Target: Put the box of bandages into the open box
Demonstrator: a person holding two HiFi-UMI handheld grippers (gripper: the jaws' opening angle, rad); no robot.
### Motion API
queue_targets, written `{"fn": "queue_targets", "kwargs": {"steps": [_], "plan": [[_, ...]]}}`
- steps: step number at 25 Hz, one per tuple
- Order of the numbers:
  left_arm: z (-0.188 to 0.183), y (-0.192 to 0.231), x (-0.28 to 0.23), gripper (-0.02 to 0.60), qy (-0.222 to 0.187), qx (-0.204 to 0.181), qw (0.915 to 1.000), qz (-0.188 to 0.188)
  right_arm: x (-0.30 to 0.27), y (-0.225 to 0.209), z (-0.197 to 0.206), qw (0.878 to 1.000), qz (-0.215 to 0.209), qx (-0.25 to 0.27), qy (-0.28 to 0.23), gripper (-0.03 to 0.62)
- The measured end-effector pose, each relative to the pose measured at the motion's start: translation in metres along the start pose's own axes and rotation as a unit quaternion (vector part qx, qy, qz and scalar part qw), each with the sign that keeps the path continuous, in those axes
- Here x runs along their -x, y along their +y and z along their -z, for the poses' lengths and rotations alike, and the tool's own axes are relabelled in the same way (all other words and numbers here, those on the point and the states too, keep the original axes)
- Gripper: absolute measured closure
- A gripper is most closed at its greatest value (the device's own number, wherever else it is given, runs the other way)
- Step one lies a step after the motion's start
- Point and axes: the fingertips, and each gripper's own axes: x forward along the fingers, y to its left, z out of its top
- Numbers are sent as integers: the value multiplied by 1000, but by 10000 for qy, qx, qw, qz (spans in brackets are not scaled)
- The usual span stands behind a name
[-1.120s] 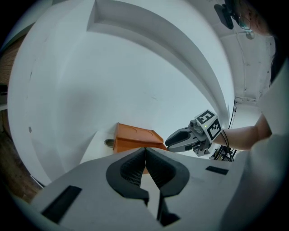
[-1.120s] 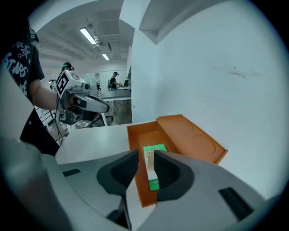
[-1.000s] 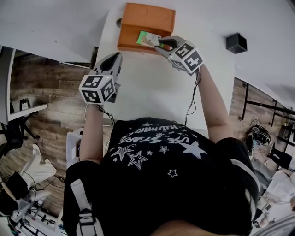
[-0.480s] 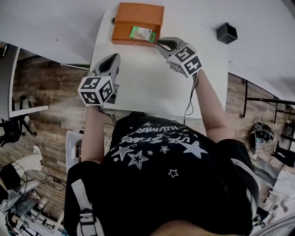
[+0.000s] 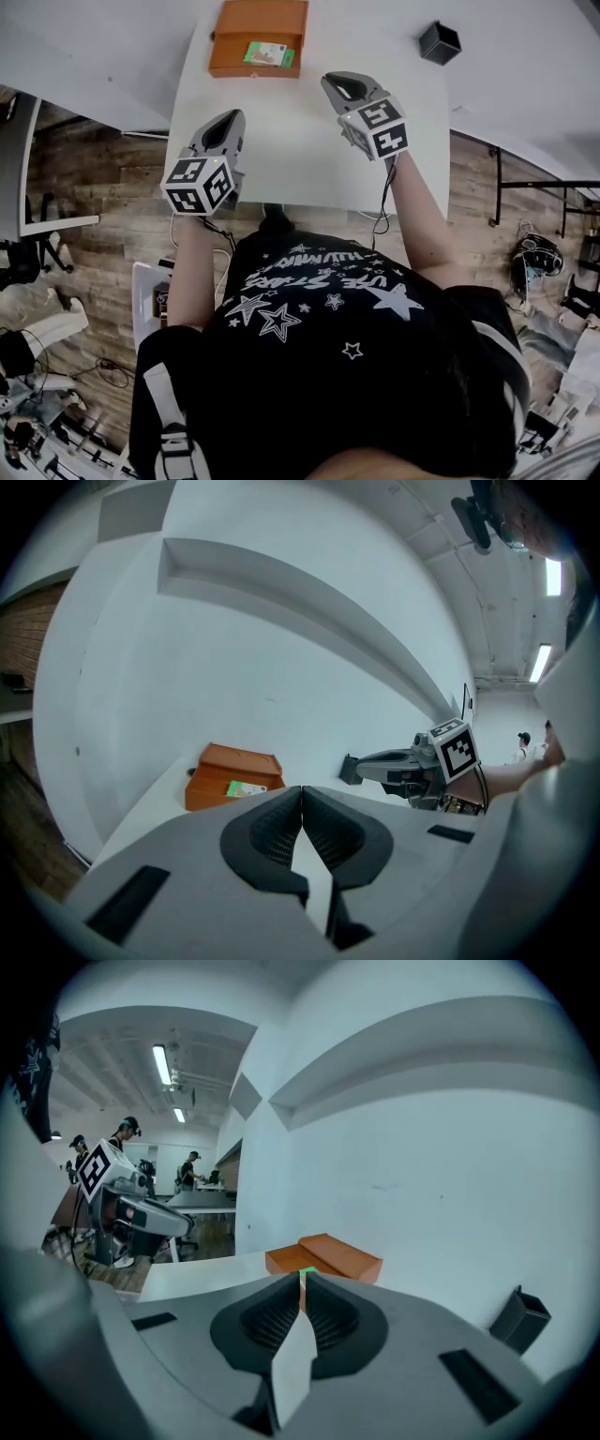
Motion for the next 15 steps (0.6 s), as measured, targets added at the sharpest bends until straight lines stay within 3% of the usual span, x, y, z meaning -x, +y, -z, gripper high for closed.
{"fn": "queue_targets", "kwargs": {"steps": [9, 15], "plan": [[17, -62, 27, 561, 10, -110, 9999, -53, 90, 1, 18, 9958, 698, -495, -311, 540], [37, -104, 46, 561, 62, -132, 9999, 38, 138, 20, 39, 9937, 801, -680, -381, 540]]}}
